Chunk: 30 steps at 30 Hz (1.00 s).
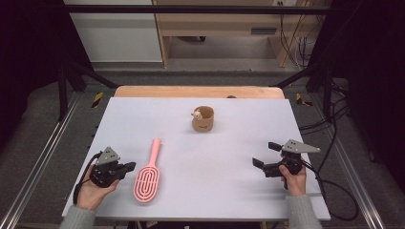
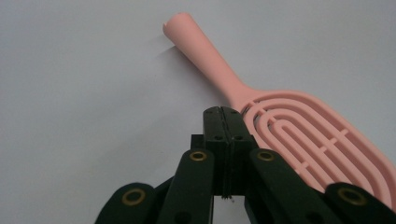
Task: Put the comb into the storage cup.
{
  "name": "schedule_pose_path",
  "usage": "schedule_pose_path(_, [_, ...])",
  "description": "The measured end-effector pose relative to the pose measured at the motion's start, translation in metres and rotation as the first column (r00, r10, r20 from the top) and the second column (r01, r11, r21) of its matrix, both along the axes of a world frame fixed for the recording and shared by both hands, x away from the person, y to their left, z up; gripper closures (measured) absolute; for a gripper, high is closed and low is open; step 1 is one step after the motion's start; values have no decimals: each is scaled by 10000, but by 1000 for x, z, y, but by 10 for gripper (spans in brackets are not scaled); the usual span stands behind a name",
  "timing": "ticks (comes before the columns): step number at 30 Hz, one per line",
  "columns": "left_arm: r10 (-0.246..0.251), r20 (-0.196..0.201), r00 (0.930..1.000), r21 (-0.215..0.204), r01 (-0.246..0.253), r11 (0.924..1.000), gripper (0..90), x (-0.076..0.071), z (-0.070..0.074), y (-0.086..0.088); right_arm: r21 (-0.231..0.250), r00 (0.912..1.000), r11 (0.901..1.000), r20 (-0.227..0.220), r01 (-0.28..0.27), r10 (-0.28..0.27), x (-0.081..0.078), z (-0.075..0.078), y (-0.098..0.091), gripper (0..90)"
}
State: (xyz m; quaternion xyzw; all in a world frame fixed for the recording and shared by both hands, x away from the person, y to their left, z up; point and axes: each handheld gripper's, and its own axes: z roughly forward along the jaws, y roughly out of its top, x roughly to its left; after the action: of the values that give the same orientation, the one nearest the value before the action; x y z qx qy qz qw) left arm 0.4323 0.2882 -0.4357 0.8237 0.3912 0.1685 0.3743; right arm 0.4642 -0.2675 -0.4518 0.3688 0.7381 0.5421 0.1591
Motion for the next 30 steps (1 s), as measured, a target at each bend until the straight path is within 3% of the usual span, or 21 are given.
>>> schedule_pose_path(7, [-64,-186,9998,86,65,9999,899,-8,-2,1,-23,10000,10000,-9,-5,5,0,0,0,4])
schedule_pose_path(16, [-292,-537,9981,219,304,9993,900,-30,-7,3,-40,10000,10000,1,-19,19,0,0,0,3])
schedule_pose_path(30, [-814,-566,9951,274,831,9962,900,-44,-8,-4,-41,10000,10000,-9,-3,3,0,0,0,4])
